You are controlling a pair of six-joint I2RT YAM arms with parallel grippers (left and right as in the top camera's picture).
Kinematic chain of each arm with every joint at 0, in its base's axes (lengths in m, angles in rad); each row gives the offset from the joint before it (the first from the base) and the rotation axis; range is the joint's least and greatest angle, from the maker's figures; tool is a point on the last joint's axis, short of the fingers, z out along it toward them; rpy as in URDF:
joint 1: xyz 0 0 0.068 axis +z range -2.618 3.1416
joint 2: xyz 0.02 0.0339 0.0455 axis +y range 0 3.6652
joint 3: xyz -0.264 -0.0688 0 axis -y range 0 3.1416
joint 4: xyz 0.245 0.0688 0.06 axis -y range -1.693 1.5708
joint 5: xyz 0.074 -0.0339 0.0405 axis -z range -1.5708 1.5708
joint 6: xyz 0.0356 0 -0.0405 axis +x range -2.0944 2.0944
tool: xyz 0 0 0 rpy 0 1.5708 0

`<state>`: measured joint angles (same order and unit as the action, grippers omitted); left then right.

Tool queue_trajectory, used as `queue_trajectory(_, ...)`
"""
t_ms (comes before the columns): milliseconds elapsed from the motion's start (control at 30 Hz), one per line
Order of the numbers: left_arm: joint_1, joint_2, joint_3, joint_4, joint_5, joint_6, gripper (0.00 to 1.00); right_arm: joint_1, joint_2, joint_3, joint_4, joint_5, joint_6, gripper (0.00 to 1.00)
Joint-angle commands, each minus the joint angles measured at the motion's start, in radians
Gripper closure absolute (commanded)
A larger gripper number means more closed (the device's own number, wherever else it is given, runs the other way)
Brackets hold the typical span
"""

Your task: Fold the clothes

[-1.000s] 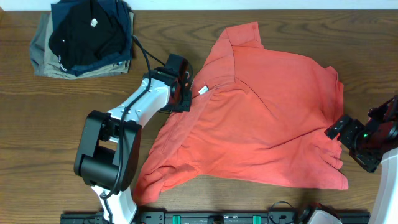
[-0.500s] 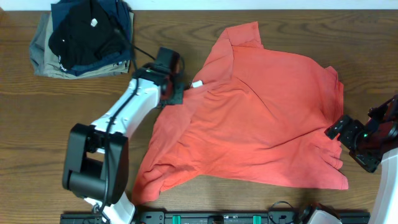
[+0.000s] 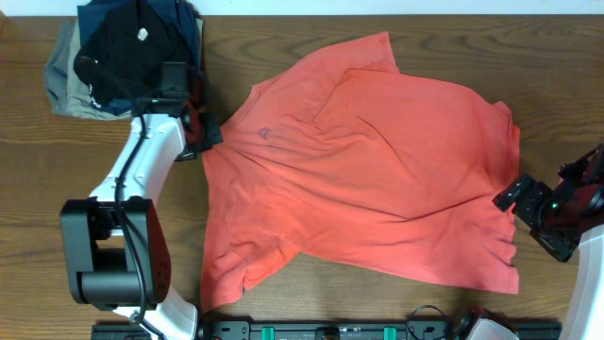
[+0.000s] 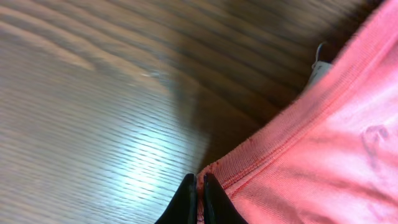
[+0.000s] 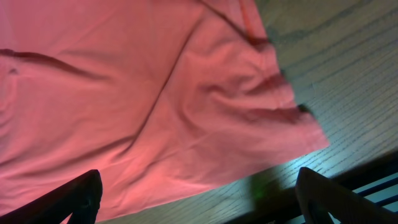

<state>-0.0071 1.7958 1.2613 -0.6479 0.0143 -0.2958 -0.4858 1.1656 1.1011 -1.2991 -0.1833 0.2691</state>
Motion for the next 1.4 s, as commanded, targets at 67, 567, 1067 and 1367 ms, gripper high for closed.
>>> queue_trajectory(67, 0.053, -0.024, 0.002, -0.006, -0.031, -0.018, 0.94, -0.004, 0.000, -0.006, -0.002, -0.002, -0.016, 0.03)
queue_trajectory(567, 0.088, -0.097, 0.002, -0.128, 0.095, -0.073, 0.04, 0.035, 0.015, -0.005, 0.138, -0.035, -0.016, 0.10)
queue_trajectory(1067, 0.086, -0.089, -0.003, -0.301, 0.158, -0.077, 0.04, 0.152, 0.583, 0.245, 0.465, 0.069, 0.062, 0.12)
queue_trajectory(1367, 0.086, -0.083, -0.039, -0.285, 0.158, -0.077, 0.04, 0.153, 0.959, 0.735, 0.379, 0.095, -0.018, 0.16)
